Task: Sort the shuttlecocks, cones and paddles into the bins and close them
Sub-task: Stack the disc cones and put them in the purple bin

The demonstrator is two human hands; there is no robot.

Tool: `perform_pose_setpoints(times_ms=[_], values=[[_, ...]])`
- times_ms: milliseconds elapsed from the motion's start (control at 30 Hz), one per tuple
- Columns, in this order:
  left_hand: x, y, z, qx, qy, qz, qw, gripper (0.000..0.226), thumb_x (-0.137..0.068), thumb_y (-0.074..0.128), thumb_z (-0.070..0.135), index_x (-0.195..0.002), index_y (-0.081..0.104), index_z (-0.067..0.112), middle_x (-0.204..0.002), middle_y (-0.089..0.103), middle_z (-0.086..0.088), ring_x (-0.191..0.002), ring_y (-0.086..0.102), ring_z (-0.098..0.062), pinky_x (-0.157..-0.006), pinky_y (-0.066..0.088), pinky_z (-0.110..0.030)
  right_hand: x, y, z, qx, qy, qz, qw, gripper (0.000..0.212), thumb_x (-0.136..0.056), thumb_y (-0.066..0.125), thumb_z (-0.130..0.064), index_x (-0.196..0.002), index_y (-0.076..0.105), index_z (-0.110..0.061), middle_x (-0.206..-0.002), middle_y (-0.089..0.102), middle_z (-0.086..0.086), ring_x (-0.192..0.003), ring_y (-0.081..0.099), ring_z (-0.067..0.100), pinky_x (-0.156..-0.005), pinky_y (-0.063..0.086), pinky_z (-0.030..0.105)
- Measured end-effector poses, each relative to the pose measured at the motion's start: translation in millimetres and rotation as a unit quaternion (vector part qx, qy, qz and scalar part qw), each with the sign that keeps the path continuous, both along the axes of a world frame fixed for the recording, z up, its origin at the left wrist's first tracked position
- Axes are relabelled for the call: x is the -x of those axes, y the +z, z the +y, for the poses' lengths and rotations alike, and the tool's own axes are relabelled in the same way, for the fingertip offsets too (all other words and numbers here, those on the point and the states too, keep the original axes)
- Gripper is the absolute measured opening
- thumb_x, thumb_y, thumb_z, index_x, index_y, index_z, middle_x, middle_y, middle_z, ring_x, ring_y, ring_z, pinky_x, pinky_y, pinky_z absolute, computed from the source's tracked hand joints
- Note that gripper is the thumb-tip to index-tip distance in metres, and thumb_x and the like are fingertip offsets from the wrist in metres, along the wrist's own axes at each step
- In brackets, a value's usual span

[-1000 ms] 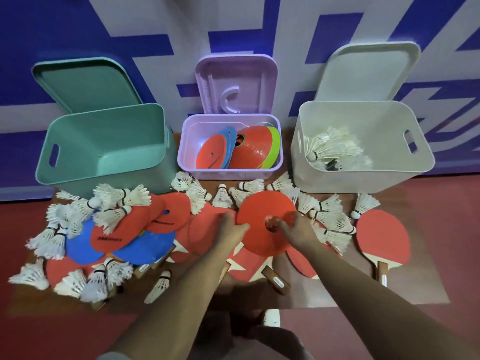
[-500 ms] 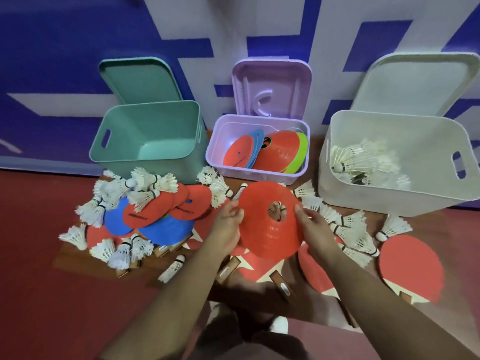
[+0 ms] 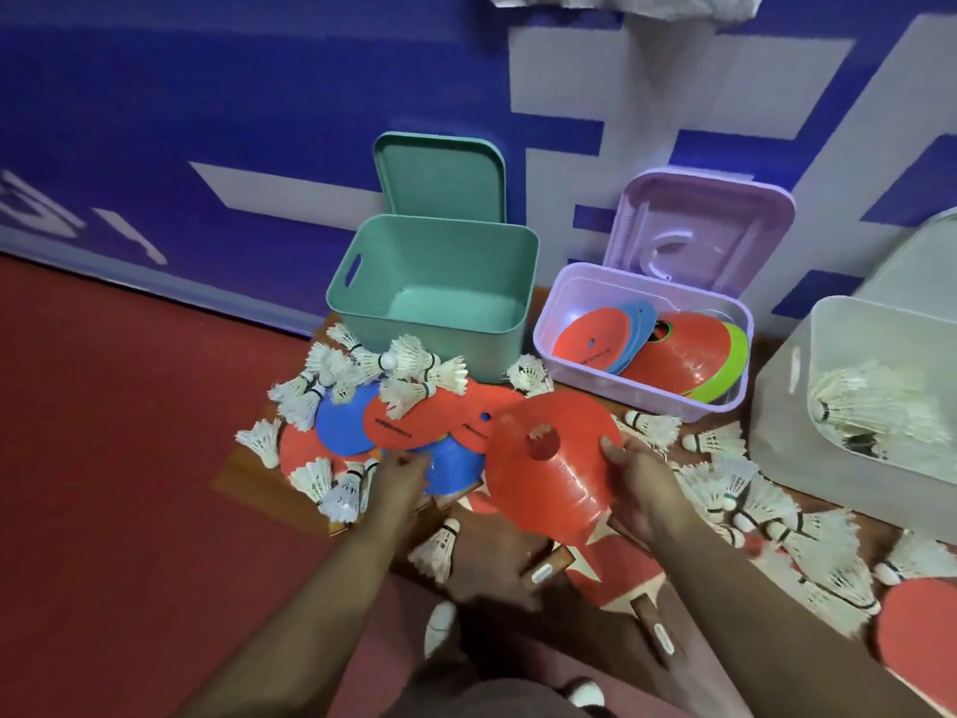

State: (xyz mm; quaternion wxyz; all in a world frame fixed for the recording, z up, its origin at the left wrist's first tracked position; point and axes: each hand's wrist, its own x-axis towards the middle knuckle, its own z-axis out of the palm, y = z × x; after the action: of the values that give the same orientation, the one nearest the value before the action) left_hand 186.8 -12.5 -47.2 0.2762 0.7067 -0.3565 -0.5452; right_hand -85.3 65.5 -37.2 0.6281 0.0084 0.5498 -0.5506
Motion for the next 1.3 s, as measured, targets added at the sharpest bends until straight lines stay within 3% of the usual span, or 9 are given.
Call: perform_pose_setpoints(times_ms=[67,200,367,500,700,867,1067,1167,1300], values=[[-17.6,-4.2,-13.8,-0.023,0.038,0.052,0.998,0.027,-0.085,0.066,0.037,-0.092,0.063,0.011,-0.085,0.063,-0.014,-0.074,0.061,-0.022,-0.064,0.049,-0.03,-12.3,-6.5,-7.6,-0.016,-0.013,0.002,1.0,0.025,-0.097,0.049,-0.005,-0.121,0.057,-0.001,-0.113,0.068,0.021,-0.099,0.067,0.034,-0.087,0.055,0.046],[-34.9,-4.8,-43.6,-0.037,0.12,0.157,0.98,0.02,-0.096,0.06,0.024,-0.106,0.064,0.008,-0.101,0.068,-0.008,-0.086,0.066,-0.02,-0.072,0.054,-0.029,-27.8,-17.9,-16.9,-0.027,-0.035,0.0,0.999,0.04,-0.095,0.049,-0.006,-0.134,0.047,0.004,-0.128,0.059,0.028,-0.108,0.063,0.038,-0.092,0.053,0.047],[-41.7,-12.6,-63.9,-0.109,0.105,0.213,0.965,0.026,-0.095,0.059,0.009,-0.121,0.06,0.008,-0.11,0.069,-0.008,-0.093,0.067,-0.021,-0.08,0.053,-0.033,-37.1,-26.3,-21.6,-0.036,-0.077,0.006,0.996,0.046,-0.094,0.048,-0.009,-0.139,0.043,0.0,-0.131,0.057,0.027,-0.123,0.055,0.042,-0.101,0.047,0.05],[-43.8,-14.8,-69.6,-0.152,0.089,0.278,0.944,0.025,-0.093,0.064,0.015,-0.117,0.062,0.011,-0.11,0.07,-0.008,-0.097,0.067,-0.02,-0.081,0.053,-0.033,-44.3,-27.0,-17.5,-0.045,-0.095,0.02,0.994,0.039,-0.096,0.049,-0.008,-0.134,0.05,-0.001,-0.128,0.061,0.023,-0.116,0.061,0.036,-0.098,0.05,0.048],[-34.3,-17.5,-77.3,-0.132,0.027,0.278,0.951,0.029,-0.092,0.06,0.003,-0.12,0.062,0.008,-0.114,0.071,-0.012,-0.102,0.069,-0.026,-0.095,0.052,-0.042,-50.6,-25.5,-4.6,-0.047,-0.119,0.037,0.991,0.045,-0.095,0.051,-0.011,-0.136,0.045,0.004,-0.133,0.056,0.028,-0.112,0.06,0.039,-0.09,0.054,0.048],[-19.0,4.5,-71.8,-0.091,-0.017,0.296,0.951,0.025,-0.09,0.055,-0.005,-0.107,0.064,0.01,-0.098,0.075,-0.009,-0.09,0.072,-0.024,-0.09,0.055,-0.042,-44.6,-13.9,7.7,-0.026,-0.118,0.029,0.992,0.04,-0.097,0.048,-0.01,-0.134,0.048,0.004,-0.126,0.061,0.025,-0.095,0.069,0.031,-0.079,0.059,0.041],[-12.9,35.7,-53.8,-0.032,-0.038,0.263,0.963,0.026,-0.092,0.052,0.003,-0.116,0.063,0.004,-0.108,0.072,-0.014,-0.103,0.068,-0.028,-0.09,0.055,-0.044,-18.4,3.0,25.3,-0.004,-0.098,0.036,0.995,0.04,-0.096,0.051,-0.01,-0.133,0.048,0.003,-0.128,0.06,0.024,-0.104,0.063,0.034,-0.095,0.05,0.05],[-5.0,48.5,-37.7,-0.017,-0.025,0.237,0.971,0.03,-0.091,0.052,0.003,-0.119,0.063,0.003,-0.109,0.072,-0.013,-0.1,0.069,-0.026,-0.088,0.056,-0.041,-3.6,13.4,34.8,0.02,-0.094,0.028,0.995,0.042,-0.095,0.049,-0.008,-0.135,0.045,0.003,-0.128,0.06,0.023,-0.106,0.062,0.033,-0.097,0.049,0.048],[8.2,64.4,-7.9,-0.006,0.011,0.257,0.966,0.024,-0.089,0.052,-0.005,-0.107,0.066,0.003,-0.094,0.075,-0.009,-0.087,0.071,-0.023,-0.064,0.059,-0.031,19.2,20.5,53.0,0.049,-0.074,0.038,0.995,0.051,-0.091,0.053,-0.009,-0.138,0.041,0.004,-0.138,0.051,0.028,-0.12,0.054,0.04,-0.107,0.04,0.054]])
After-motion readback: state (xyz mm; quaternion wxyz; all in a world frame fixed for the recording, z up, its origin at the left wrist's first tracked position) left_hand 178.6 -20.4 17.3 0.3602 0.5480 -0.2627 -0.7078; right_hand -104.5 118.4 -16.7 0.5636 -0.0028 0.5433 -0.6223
